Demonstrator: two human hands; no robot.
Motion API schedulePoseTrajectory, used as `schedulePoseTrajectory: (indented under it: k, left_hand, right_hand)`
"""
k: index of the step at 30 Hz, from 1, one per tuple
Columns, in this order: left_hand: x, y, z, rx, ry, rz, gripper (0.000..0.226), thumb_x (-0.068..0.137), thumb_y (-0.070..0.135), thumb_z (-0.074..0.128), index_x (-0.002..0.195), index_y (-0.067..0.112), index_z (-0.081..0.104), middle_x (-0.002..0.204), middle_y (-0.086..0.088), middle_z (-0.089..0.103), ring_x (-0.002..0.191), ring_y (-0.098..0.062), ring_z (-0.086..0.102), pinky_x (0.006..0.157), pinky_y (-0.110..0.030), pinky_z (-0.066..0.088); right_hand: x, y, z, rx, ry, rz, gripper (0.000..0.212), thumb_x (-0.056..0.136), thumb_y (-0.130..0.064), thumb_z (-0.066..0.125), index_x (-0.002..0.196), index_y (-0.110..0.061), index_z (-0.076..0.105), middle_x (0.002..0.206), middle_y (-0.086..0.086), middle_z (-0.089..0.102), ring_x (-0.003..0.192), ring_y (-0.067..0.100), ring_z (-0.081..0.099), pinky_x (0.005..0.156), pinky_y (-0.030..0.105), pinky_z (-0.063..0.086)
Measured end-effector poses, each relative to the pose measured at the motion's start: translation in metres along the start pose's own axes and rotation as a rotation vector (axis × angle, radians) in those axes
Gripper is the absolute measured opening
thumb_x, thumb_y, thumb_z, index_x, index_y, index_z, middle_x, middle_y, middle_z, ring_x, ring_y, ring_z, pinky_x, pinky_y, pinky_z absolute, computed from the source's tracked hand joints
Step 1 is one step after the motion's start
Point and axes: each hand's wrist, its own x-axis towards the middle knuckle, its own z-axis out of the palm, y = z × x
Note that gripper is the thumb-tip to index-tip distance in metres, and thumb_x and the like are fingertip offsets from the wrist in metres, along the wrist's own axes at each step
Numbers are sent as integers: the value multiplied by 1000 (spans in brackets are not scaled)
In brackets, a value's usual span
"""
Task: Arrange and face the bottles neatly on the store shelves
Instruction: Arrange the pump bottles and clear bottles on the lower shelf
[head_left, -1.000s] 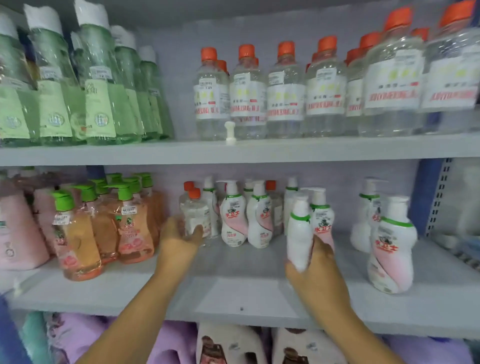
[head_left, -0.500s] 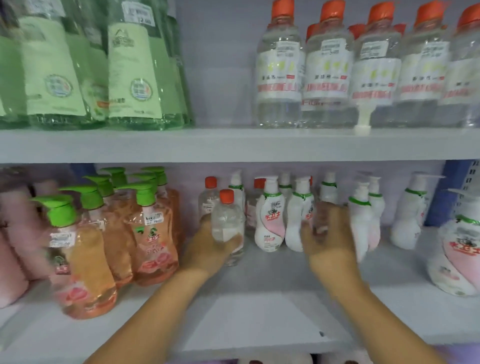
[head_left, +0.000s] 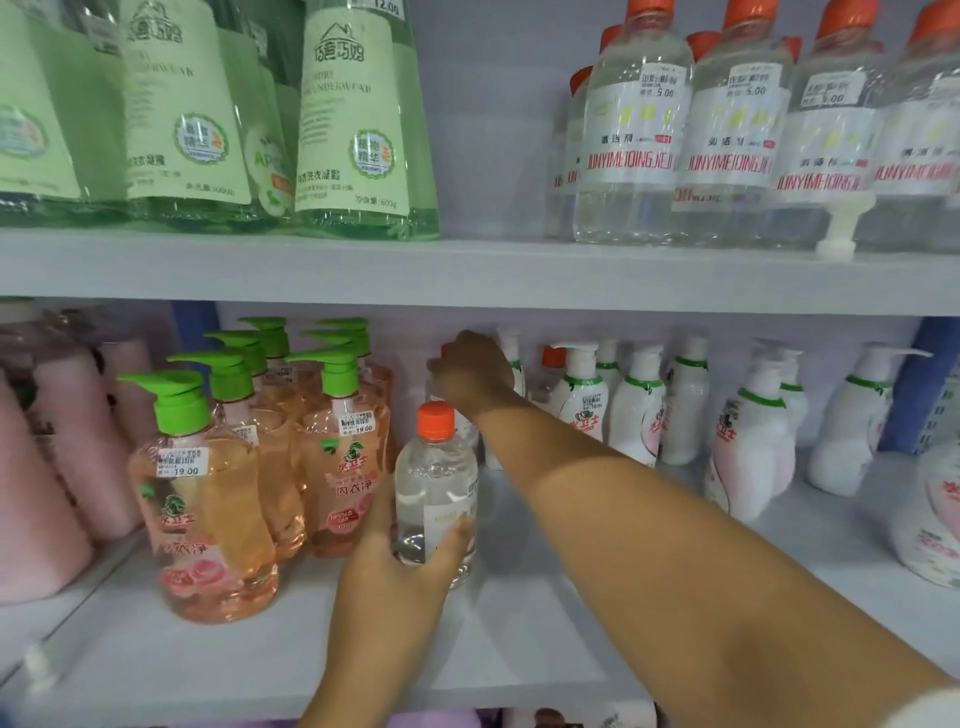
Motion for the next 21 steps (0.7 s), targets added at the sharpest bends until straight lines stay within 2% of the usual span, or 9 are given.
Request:
schedulePoseTrajectory:
  k: [2,4,7,11,12,14,16,19,21]
  left_hand:
    - [0,0,-1,-16,-10,-12,61,82,35,82,126,62,48,99,48,62,87,21,61,64,-6,46]
    - [0,-1,-4,-37,-7,-14,60,82,32,83,129,54,53,99,43,66,88,18,63,64,-3,46]
    - [-1,-2,-6,-52,5,-17,62,82,29,82,134,49,54,102,39,68,88,15,65,69,-11,48]
    - [0,-4,-7,-5,-16,0,58,84,34,80,131,51,52,100,41,66,85,17,64,69,-18,45]
    - [0,-4,-6,6,-29,-2,55,84,35,80,128,52,52,97,42,66,84,17,64,68,-18,45]
    - [2,-3,-4,28,-74,3,49,83,36,80,120,53,53,94,43,65,83,18,63,67,-16,46]
    - [5,-3,2,45,-133,6,48,84,32,80,118,52,52,93,44,65,83,18,64,64,-5,45]
    - [9,-1,13,73,-221,16,52,83,29,82,119,51,53,94,40,69,84,15,66,65,0,44]
    - [8,4,20,93,-263,27,50,83,30,82,121,45,54,90,42,68,84,17,65,65,1,43]
  right_hand:
    - [-4,2,-3,-27,-26,-6,20,96,-31,64,100,-13,70,116,8,65,114,27,62,81,29,51]
    - [-17,3,-14,-38,-14,-40,20,99,-31,61,90,-14,66,116,9,65,115,26,60,76,26,43]
    - [-43,10,-43,-7,78,-24,29,98,-40,60,107,-14,66,112,6,69,108,26,63,73,26,35]
    - [-89,29,-96,45,80,-23,19,94,-46,64,98,-28,68,95,-7,65,92,17,61,69,26,40]
    - [-101,34,-107,40,74,-22,18,95,-46,64,100,-30,68,96,-9,65,91,16,61,71,26,41]
    - [-125,43,-122,42,64,16,25,95,-48,64,115,-34,69,105,-10,63,93,14,57,77,25,43]
    - [-142,54,-130,-7,41,33,34,96,-50,63,127,-36,66,114,-9,64,96,13,56,81,27,46]
    - [-161,71,-134,-7,11,53,33,96,-46,65,126,-31,67,115,-7,68,103,17,61,92,34,52]
    - [-168,87,-134,40,72,43,33,94,-45,69,122,-30,69,116,-7,70,106,17,63,93,34,52]
